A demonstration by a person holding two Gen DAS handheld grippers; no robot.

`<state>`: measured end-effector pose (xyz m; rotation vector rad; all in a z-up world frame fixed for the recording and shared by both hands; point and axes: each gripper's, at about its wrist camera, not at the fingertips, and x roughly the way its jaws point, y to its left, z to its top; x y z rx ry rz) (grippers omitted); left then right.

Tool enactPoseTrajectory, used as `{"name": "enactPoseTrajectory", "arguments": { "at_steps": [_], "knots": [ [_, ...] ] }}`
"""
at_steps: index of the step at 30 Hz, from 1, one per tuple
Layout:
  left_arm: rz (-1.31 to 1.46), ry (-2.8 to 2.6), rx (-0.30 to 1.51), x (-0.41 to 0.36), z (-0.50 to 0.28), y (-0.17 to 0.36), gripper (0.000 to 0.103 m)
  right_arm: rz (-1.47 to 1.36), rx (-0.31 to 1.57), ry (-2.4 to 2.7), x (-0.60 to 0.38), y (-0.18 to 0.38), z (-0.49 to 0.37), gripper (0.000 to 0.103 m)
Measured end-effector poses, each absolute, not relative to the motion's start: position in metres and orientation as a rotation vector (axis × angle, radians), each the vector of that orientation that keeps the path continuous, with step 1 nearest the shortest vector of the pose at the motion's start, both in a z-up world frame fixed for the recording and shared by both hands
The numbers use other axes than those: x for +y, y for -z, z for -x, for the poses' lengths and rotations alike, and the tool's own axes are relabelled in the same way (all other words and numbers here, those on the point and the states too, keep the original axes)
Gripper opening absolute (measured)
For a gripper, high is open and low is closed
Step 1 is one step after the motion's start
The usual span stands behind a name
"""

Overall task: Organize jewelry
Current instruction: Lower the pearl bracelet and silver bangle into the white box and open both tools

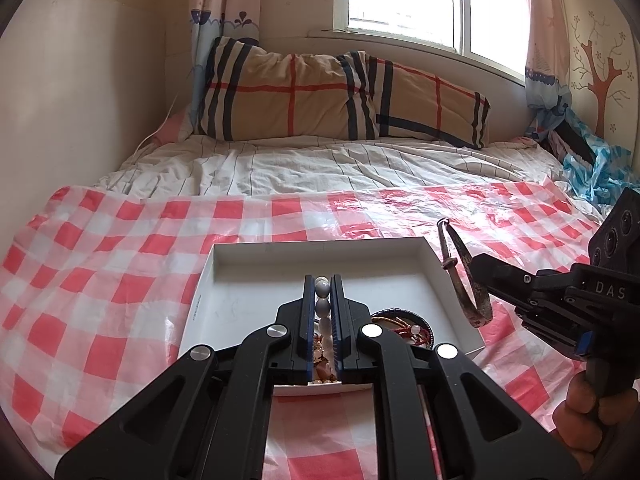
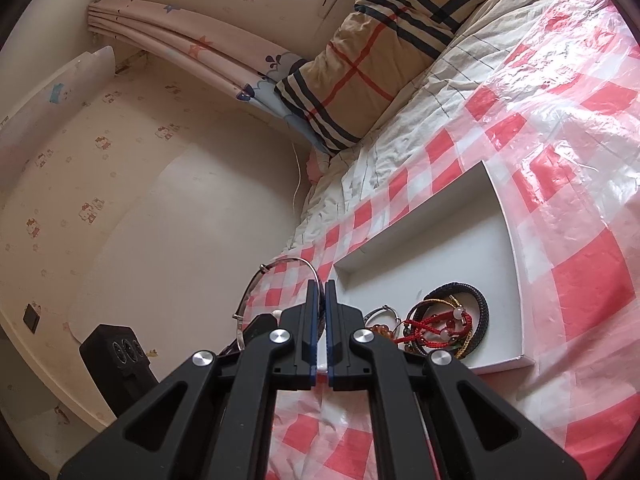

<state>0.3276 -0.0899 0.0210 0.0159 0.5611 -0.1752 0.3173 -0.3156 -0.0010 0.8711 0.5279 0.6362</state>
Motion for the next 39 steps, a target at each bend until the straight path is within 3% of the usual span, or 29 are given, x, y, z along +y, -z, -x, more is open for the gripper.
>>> {"name": "enactPoseTrajectory", "arguments": {
  "at_steps": [18,21,25,27,31,32,39],
  "knots": [
    [0.013,0.173,0.622,-0.087,-0.351,0.001,0.007,-0.692,0.625,-0.451,-0.303,0.013,-0.332,0.004],
    [-0.003,0.138,0.699,-0.085,-0.362,0.018,0.007,-0.585,0.710,-0.324,-0.294,0.026,-0.338,0.015],
    [-0.002,0.123,0.701,-0.082,-0.361,0.018,0.008,-0.612,0.697,-0.314,-0.302,0.027,-0.337,0.018],
    [-0.010,0.123,0.698,-0.082,-0.361,0.018,0.012,-0.616,0.687,-0.310,-0.305,0.026,-0.336,0.024],
    [-0.025,0.103,0.705,-0.084,-0.358,0.019,0.044,-0.617,0.703,-0.310,-0.305,0.026,-0.336,0.034],
    [-0.025,0.101,0.699,-0.085,-0.356,0.018,0.049,-0.611,0.707,-0.308,-0.303,0.026,-0.336,0.043],
    [-0.106,0.098,0.651,-0.099,-0.335,0.005,0.076,-0.495,0.672,-0.257,-0.293,0.008,-0.326,0.069]
  ]
}}
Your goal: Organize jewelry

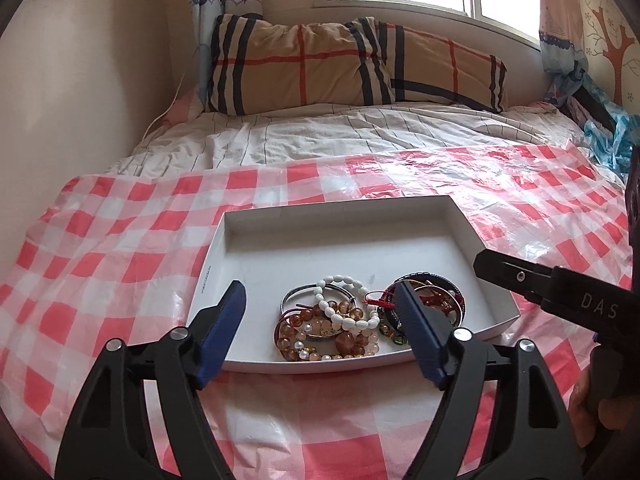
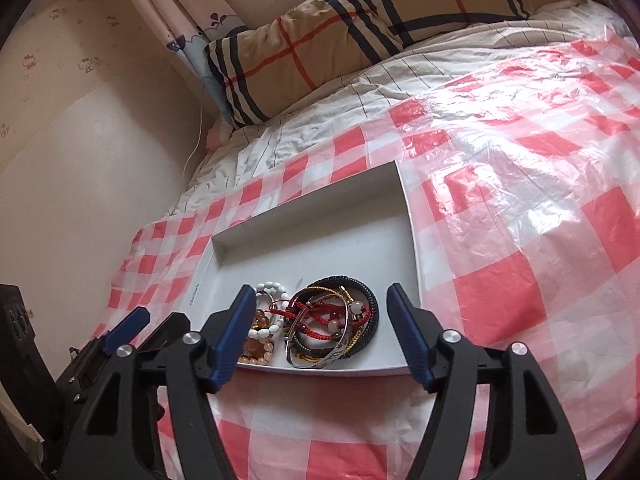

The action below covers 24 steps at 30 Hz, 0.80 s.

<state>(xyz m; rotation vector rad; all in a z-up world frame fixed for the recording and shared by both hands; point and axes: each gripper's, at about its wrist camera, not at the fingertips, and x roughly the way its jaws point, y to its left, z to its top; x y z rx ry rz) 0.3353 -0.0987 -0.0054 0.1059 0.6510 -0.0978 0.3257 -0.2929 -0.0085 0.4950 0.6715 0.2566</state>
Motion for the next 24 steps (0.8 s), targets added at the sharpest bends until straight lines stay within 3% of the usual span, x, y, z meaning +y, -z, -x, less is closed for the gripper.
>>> {"name": "enactPoseTrajectory", "arguments": {
  "at_steps": [4,6,8,18,24],
  "knots": [
    [-0.147,0.079,0.650,-0.100,-0.315,-0.008,0.081,-0.433,0.683,-0.204,-0.290,-0.002,-0.311,0.070],
    [-0.137,0.075,0.650,-0.097,-0.298,-0.023,0.083,-0.391,0.655,-0.177,-0.290,-0.014,-0.288,0.084],
    [-0.111,0.070,0.626,-0.091,-0.273,-0.040,0.091,-0.355,0.636,-0.142,-0.289,-0.026,-0.263,0.090],
    [-0.091,0.118,0.587,-0.081,-0.131,-0.096,0.095,-0.173,0.565,-0.082,-0.274,-0.070,-0.087,0.095],
    [-0.151,0.137,0.569,-0.076,-0.064,-0.106,0.095,-0.167,0.562,-0.032,-0.276,-0.066,-0.029,0.095]
  ]
}}
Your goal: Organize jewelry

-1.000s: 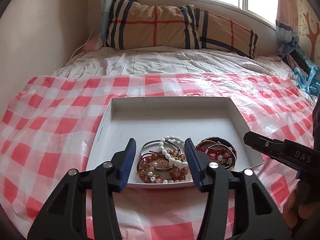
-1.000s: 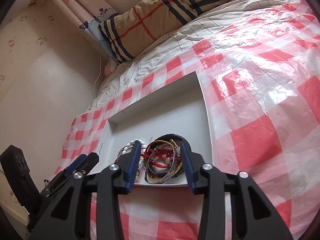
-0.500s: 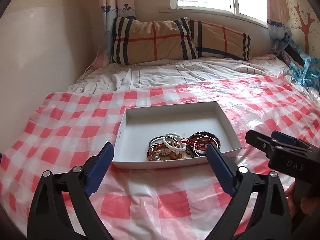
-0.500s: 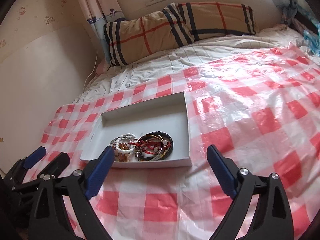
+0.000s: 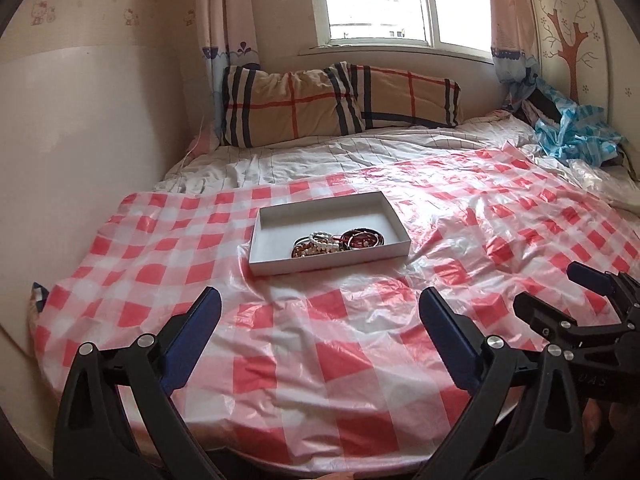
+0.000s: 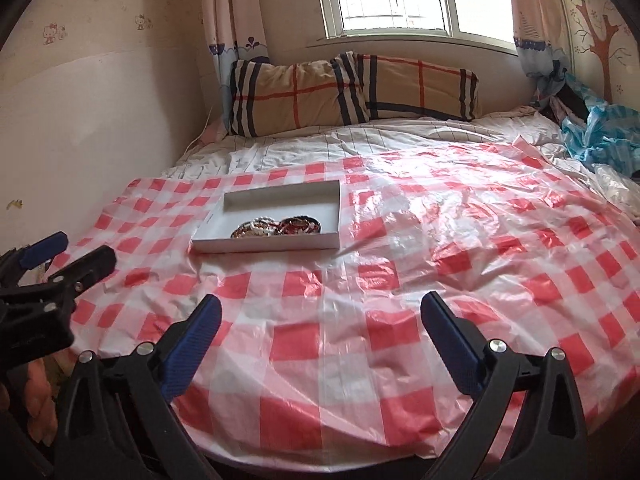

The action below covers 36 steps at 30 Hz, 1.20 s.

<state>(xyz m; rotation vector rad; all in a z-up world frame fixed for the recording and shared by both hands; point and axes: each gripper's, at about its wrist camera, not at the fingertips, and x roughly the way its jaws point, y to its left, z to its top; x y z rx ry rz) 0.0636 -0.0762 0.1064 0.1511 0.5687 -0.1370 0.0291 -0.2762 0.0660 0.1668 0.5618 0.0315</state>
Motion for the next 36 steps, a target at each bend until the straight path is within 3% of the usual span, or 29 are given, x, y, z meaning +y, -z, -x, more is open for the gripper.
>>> {"name": "enactPoseTrajectory", "arguments": {
  "at_steps": [11,27,36],
  "knots": [
    [-0.182,0.147,0.583,-0.041,0.013,-0.094,0.095,-0.165,0.556,0.010,-0.268,-0.049,0.041,0.095],
    [-0.107,0.141,0.566,-0.031,0.111,-0.094,0.095,-0.128,0.419,-0.042,-0.228,-0.071,0.167,0.095],
    [-0.114,0.147,0.574,-0.036,0.136,-0.087,0.095,-0.139,0.475,-0.039,-0.227,-0.058,0.177,0.095]
  ]
}}
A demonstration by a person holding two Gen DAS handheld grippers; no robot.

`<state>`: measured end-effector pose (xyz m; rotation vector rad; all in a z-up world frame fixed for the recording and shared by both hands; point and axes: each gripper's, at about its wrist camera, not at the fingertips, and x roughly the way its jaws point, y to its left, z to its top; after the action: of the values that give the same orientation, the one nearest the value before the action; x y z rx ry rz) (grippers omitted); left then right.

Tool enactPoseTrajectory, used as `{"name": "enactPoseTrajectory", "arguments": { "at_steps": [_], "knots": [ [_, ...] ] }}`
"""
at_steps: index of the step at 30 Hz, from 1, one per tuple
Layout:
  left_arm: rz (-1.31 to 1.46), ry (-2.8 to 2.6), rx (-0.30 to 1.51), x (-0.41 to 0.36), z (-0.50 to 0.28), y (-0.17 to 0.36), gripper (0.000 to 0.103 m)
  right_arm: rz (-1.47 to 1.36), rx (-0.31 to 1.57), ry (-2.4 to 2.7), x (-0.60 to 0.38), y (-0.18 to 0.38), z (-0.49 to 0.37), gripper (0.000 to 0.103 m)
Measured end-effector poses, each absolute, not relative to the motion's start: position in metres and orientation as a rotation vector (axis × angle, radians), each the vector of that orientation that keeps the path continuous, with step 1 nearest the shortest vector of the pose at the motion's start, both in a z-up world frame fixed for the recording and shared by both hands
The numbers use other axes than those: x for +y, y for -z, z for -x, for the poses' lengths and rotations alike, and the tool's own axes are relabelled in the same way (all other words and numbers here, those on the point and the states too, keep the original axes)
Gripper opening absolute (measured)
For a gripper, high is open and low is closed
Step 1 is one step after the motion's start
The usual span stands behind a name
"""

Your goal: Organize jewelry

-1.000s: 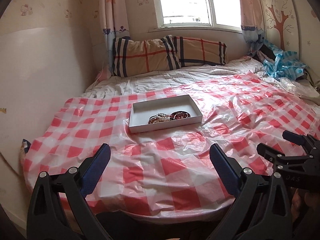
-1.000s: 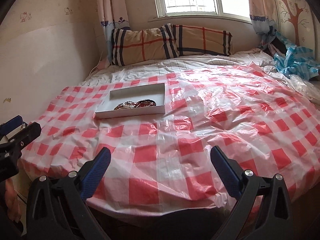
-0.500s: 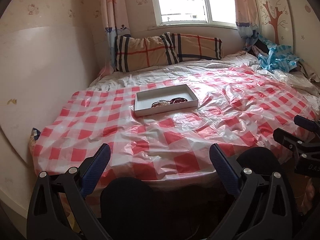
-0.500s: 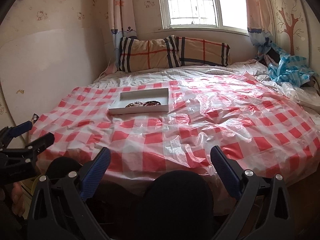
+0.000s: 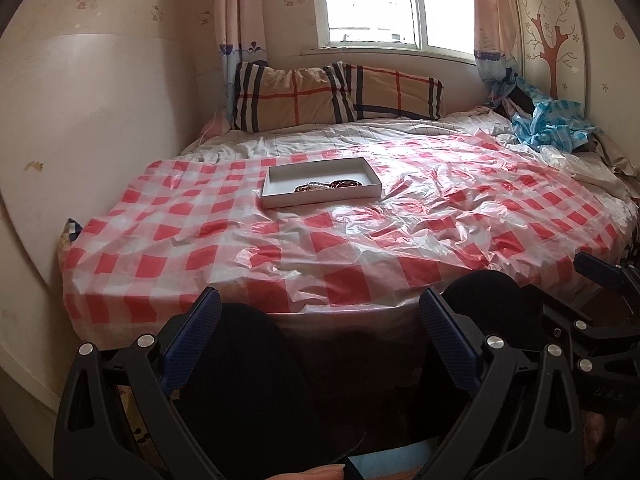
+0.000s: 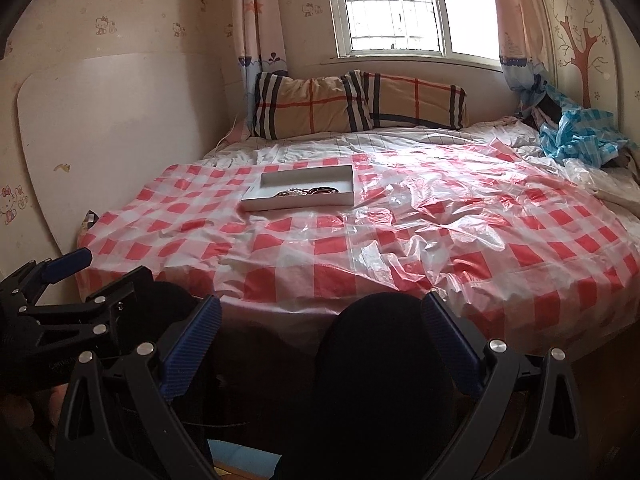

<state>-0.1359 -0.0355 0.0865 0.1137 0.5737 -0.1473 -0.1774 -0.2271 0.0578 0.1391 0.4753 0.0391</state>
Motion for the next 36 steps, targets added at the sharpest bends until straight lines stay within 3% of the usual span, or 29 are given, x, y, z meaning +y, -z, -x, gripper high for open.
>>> {"name": "enactPoseTrajectory", "arguments": {
  "at_steps": [36],
  "knots": [
    [-0.112,0.147,0.590,-0.0325,0.1408,-0.0831,0.095,-0.121,0.507,-0.027,-0.2263,-0.0512,0.1785,0.096]
  ]
}}
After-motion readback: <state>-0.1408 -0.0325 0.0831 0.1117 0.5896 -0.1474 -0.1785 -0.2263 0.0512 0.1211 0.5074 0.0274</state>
